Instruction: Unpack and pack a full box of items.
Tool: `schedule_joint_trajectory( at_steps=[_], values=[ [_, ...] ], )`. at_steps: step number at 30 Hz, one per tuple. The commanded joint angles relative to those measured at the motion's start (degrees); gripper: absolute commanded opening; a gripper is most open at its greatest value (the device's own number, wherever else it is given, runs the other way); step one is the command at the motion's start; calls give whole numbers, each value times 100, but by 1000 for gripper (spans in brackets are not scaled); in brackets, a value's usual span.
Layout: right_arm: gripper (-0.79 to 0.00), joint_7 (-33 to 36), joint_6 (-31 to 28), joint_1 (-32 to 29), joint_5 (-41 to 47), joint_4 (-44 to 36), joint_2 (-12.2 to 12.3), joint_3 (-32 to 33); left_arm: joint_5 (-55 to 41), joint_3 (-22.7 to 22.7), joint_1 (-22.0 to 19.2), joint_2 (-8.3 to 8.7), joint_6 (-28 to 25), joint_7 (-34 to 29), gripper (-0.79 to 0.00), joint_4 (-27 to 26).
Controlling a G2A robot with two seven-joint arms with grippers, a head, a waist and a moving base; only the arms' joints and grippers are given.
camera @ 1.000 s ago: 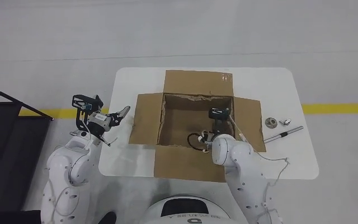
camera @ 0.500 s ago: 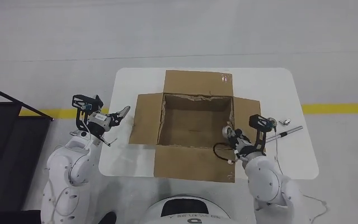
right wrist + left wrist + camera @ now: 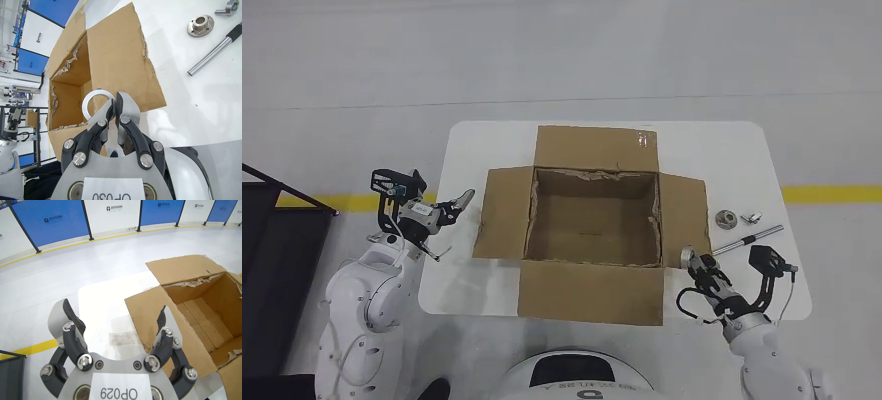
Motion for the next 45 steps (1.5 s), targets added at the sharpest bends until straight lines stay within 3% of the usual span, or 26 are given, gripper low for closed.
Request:
schedule_joint_trajectory(
  at_steps=[1, 8, 19, 23, 28, 38, 42, 45],
  values=[
    [-785, 0, -1, -1, 2, 0, 0, 1, 0, 0, 0, 0, 0, 0, 0, 0],
    [-785, -108, 250, 319, 178, 462, -3, -109, 0, 0, 0, 0, 0, 0, 0, 0],
    [-785, -220, 585, 900, 2341, 1728, 44, 1647, 0, 0, 0, 0, 0, 0, 0, 0],
    [-785, -607, 1152, 1257, 2651, 2190, 63, 2081, 0, 0, 0, 0, 0, 0, 0, 0],
    [-785, -882, 1870, 1594, 2197, 2387, 101, 2002, 0, 0, 0, 0, 0, 0, 0, 0],
    [-785, -835, 2873, 1909, 183, 2331, 179, 866, 0, 0, 0, 0, 0, 0, 0, 0],
    [-723, -726, 3283, 2094, -312, 2388, 198, 585, 0, 0, 0, 0, 0, 0, 0, 0],
    [-730, -572, 3551, 2256, -650, 2503, 219, 421, 0, 0, 0, 0, 0, 0, 0, 0]
  ],
)
